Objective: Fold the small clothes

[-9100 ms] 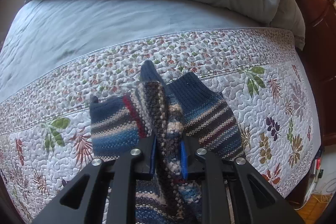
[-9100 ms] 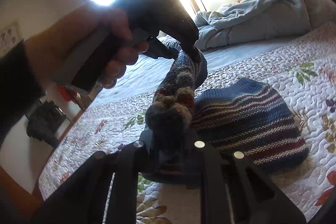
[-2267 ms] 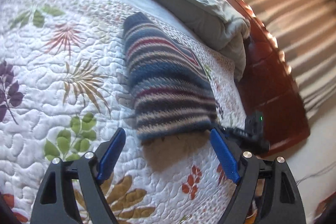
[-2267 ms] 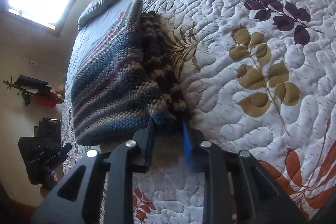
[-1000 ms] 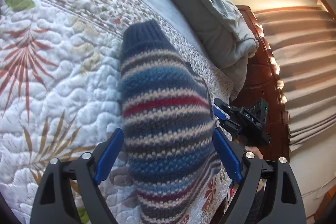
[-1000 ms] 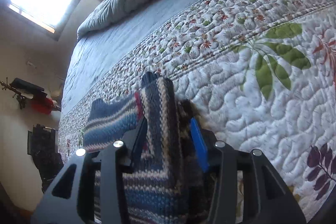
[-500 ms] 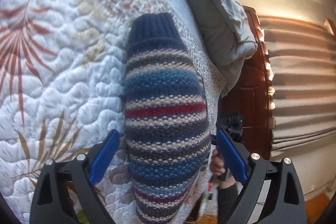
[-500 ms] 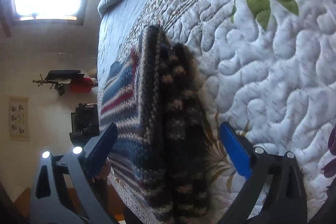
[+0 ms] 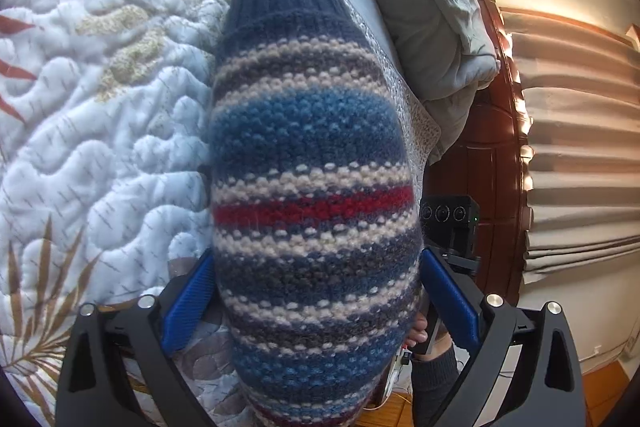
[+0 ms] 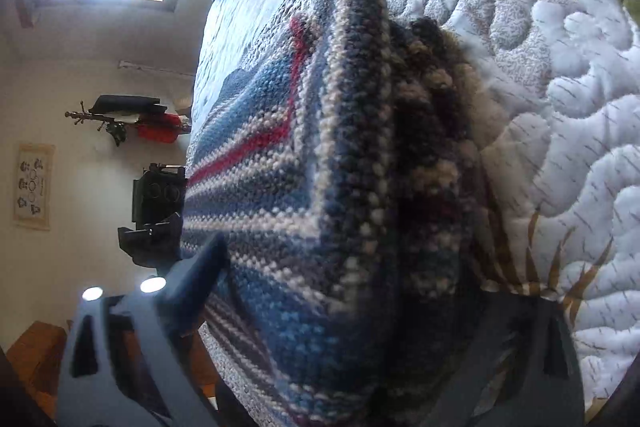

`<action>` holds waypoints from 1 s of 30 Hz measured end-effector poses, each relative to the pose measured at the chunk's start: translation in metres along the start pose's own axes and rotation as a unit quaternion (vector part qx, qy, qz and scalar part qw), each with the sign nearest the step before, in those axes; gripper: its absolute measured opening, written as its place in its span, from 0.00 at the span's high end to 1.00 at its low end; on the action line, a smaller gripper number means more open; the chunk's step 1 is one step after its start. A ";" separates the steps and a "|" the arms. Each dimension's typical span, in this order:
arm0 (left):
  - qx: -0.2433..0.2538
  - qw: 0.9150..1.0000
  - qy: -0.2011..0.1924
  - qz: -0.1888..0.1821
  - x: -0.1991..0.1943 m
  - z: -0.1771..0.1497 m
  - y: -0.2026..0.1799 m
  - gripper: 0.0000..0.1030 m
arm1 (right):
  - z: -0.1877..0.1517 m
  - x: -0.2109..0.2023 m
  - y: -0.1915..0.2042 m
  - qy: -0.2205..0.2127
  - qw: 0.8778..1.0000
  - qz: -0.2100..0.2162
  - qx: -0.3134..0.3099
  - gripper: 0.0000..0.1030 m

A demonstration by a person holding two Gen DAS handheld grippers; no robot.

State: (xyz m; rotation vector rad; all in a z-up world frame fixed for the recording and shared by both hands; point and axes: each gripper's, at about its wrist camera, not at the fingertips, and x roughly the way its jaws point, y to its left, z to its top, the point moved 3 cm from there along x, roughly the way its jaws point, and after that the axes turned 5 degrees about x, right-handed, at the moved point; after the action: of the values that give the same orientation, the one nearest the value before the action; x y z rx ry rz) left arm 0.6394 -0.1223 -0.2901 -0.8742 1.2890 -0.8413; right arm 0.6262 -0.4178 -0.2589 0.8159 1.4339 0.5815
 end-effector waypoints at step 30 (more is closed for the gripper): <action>0.089 0.985 -0.098 0.110 -0.291 -0.215 -0.013 0.36 | -0.251 0.103 0.203 -0.056 0.991 0.016 -0.120 0.59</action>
State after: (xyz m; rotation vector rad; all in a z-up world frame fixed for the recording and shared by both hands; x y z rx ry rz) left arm 0.3971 0.1184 -0.1681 -0.6417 1.0967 -0.6674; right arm 0.4111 -0.1790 -0.1531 0.6699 1.2241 0.7062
